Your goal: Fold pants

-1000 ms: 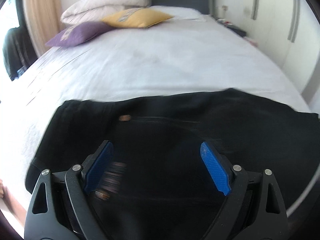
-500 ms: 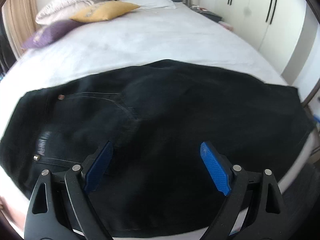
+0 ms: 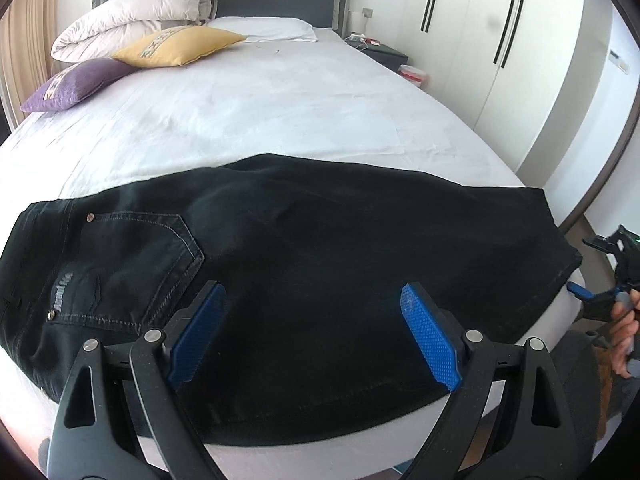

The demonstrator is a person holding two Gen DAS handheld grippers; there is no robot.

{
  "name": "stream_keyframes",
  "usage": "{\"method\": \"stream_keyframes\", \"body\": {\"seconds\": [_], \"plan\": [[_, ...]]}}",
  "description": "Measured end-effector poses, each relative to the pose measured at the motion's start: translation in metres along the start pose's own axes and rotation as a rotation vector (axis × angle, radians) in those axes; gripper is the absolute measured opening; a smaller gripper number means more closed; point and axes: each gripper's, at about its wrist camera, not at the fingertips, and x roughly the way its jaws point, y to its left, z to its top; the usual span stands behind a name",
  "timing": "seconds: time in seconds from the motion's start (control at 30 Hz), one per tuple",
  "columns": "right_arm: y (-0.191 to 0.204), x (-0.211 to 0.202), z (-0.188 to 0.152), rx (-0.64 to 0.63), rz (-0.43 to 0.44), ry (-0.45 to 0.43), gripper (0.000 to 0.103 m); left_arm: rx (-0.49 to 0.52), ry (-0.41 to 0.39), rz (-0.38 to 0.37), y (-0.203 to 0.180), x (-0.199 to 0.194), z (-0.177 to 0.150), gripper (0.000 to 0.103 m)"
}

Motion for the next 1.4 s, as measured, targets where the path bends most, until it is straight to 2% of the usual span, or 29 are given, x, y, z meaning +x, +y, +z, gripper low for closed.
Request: {"method": "stream_keyframes", "body": {"seconds": [0.1, 0.33, 0.5, 0.6, 0.7, 0.9, 1.0, 1.1, 1.27, 1.4], "plan": [[-0.003, 0.013, 0.006, 0.038, 0.051, -0.015, 0.083, 0.002, 0.005, -0.01, -0.006, -0.007, -0.006, 0.09], [-0.001, 0.033, 0.013, 0.033, 0.125, -0.031, 0.08, -0.015, 0.006, -0.038, -0.006, -0.013, -0.011, 0.09], [-0.014, 0.025, 0.011, 0.047, 0.169, -0.022, 0.052, -0.003, 0.004, -0.05, -0.011, -0.013, -0.01, 0.09], [-0.028, 0.012, 0.01, 0.072, 0.205, -0.043, 0.051, 0.002, 0.008, -0.055, -0.014, -0.012, -0.01, 0.09], [-0.03, 0.003, 0.01, 0.072, 0.278, -0.054, 0.051, 0.006, 0.025, -0.059, -0.018, -0.007, -0.011, 0.09], [-0.029, 0.011, 0.006, 0.051, 0.313, -0.032, 0.051, 0.029, 0.039, -0.073, -0.028, -0.003, -0.013, 0.09], [-0.03, 0.005, 0.006, 0.07, 0.42, -0.06, 0.051, 0.039, 0.046, -0.076, -0.031, -0.002, -0.014, 0.09], [-0.033, 0.001, 0.011, 0.059, 0.387, -0.076, 0.051, 0.038, 0.054, -0.078, -0.031, 0.002, -0.014, 0.09], [-0.026, 0.012, 0.012, 0.011, 0.289, -0.04, 0.051, 0.05, 0.062, -0.095, -0.037, 0.004, -0.017, 0.09], [-0.015, 0.021, 0.014, 0.002, 0.278, -0.021, 0.051, 0.061, 0.067, -0.102, -0.042, 0.005, -0.017, 0.09]]}}
